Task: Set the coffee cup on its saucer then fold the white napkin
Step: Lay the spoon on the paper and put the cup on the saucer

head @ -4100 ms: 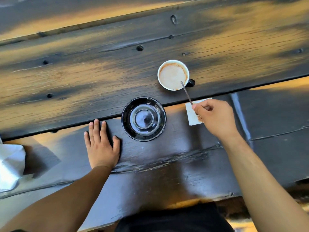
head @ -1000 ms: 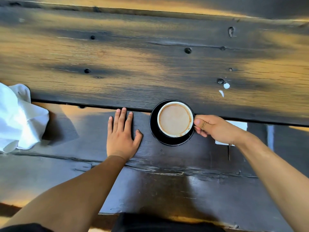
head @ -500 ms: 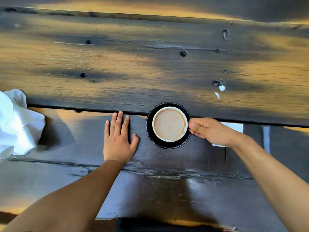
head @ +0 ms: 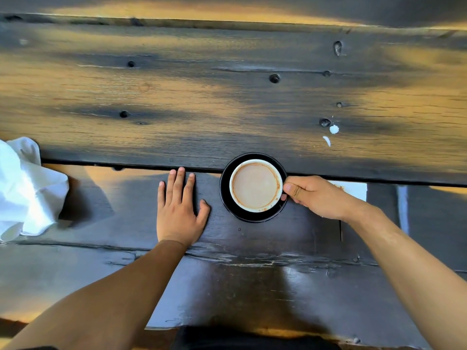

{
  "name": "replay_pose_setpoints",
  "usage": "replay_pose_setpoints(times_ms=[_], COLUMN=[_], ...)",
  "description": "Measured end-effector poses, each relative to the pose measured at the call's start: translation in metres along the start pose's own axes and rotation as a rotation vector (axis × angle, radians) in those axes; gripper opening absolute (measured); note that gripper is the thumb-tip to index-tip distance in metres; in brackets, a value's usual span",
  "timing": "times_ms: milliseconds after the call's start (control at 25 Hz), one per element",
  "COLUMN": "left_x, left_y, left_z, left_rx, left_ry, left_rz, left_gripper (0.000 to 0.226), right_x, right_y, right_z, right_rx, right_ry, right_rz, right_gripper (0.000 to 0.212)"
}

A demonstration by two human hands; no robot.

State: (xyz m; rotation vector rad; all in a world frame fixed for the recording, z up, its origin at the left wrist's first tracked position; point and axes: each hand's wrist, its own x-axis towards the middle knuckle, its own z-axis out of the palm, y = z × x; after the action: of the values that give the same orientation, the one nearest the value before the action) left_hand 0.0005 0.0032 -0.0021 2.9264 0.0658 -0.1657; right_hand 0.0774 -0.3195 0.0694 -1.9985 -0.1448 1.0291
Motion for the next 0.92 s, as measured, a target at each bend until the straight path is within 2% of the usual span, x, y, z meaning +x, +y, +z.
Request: replay_pose_setpoints(times_ms=[160, 320, 400, 480, 680, 800, 920], left_x=[0.0, 0.001, -0.001, -0.002, -0.014, -0.069, -0.137], left_y=[0.0, 0.0, 0.001, 0.003, 0.008, 0.015, 0.014], left_z=[0.0, 0.0, -0.001, -0.002, -0.009, -0.016, -0.022], left_rx=[0.003, 0.001, 0.013, 0.022, -0.034, -0.066, -0.054], left_ry=[-0.005, -0.011, -0.032, -0.049, -0.135, -0.193, -0.277], left_rz=[-0.003, -0.005, -0.013, -0.014, -0.075, -0.101, -0.056], left_gripper=[0.071, 0.071, 0.071, 0.071, 0.07, 0.07, 0.069], right_x=[-0.006, -0.013, -0.022, -0.033, -0.064, -0.087, -0.106], right_y=[0.002, 0.026, 0.033, 0.033, 0.036, 0.038, 0.041], right_z=[0.004, 0.038, 0.064, 0.087, 0.146, 0.174, 0.188], right_rx=[0.021, 0.148, 0.076, -0.072, -0.433, -0.545, -0.611], right_ry=[0.128, 0.515, 0.638, 0.65, 0.523, 0.495, 0.457], right_rz=[0.041, 0.05, 0.056, 0.055, 0.108, 0.138, 0.162], right_gripper=[0.021, 0.031, 0.035, 0.038, 0.057, 0.06, 0.063])
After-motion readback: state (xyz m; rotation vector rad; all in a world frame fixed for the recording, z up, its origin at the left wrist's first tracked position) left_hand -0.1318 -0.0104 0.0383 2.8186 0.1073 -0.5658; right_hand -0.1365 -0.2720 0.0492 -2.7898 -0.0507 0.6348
